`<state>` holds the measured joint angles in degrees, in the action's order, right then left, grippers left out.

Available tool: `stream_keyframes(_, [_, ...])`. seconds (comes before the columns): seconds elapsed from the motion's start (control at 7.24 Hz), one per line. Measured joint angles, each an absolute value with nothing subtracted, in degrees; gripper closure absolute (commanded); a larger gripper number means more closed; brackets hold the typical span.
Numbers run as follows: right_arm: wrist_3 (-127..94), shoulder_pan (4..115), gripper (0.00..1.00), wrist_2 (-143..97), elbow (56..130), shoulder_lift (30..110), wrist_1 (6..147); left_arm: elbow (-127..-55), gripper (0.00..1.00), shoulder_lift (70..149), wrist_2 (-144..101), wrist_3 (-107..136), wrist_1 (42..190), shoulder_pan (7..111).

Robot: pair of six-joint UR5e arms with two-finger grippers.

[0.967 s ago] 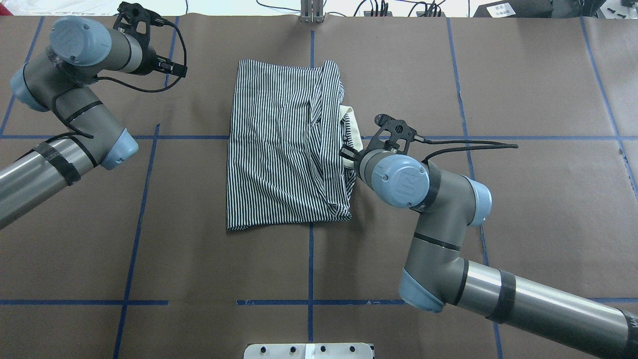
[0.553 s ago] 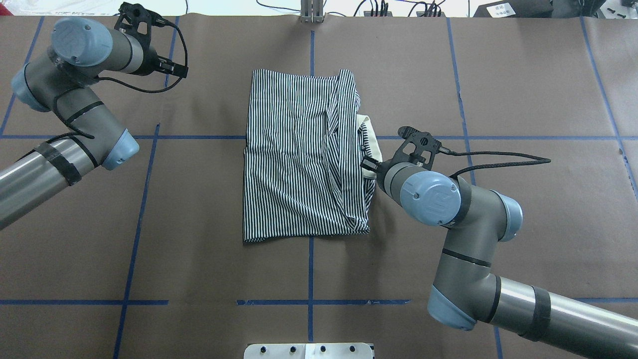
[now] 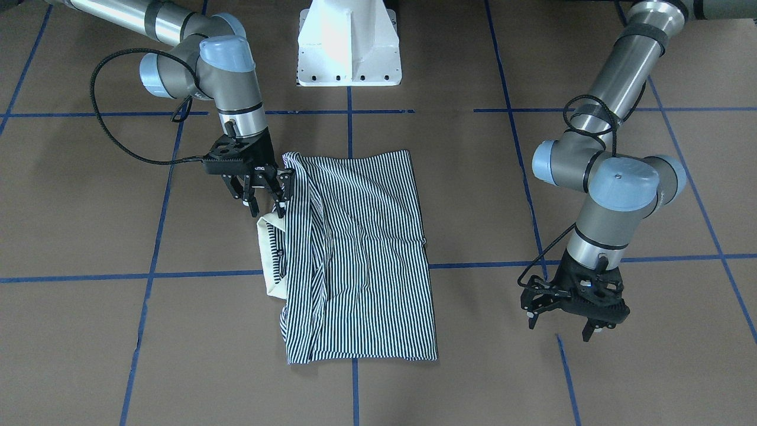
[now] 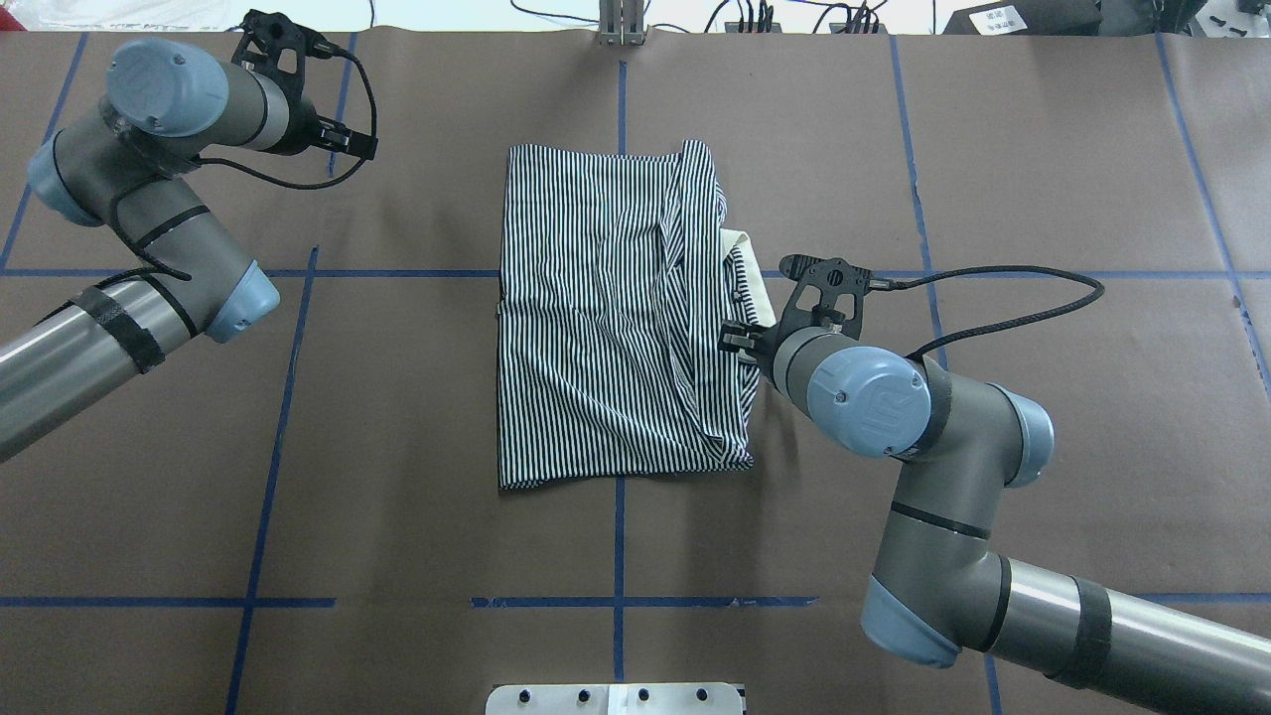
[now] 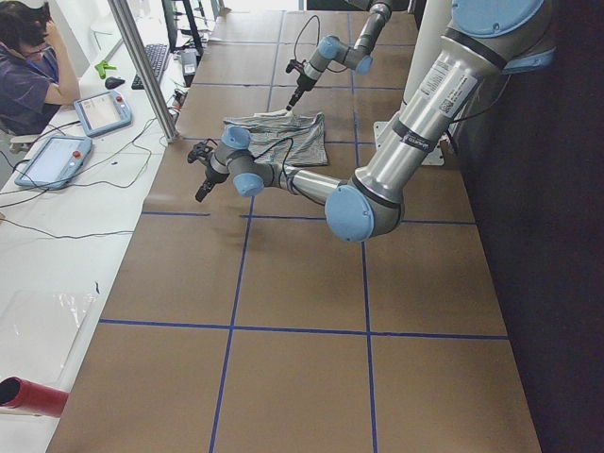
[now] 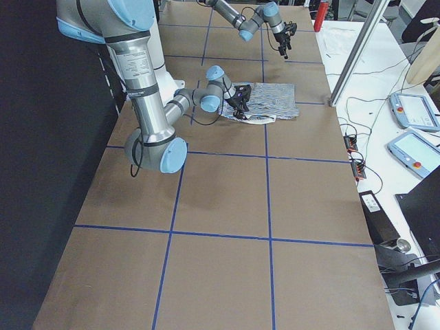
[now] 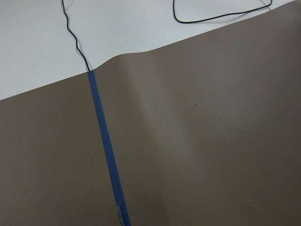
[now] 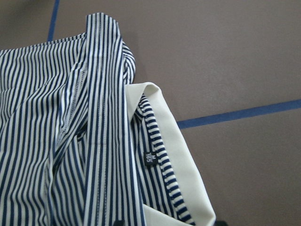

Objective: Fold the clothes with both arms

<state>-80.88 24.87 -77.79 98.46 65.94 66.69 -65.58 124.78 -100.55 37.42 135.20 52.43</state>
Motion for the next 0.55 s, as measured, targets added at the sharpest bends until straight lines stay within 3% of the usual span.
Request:
stream_keyframes(0.41, [-70.6,20.9,0.02,-76.9,104.3,64.6,75.0,-65.6,0.0,124.7,-100.5,38.4,135.3,51.9])
stream_keyframes(0.55, [-67.7,18.2,0.31,-74.6,105.5,64.8,76.6,-65.6,0.0,124.7,-100.5,38.5,135.3,51.8])
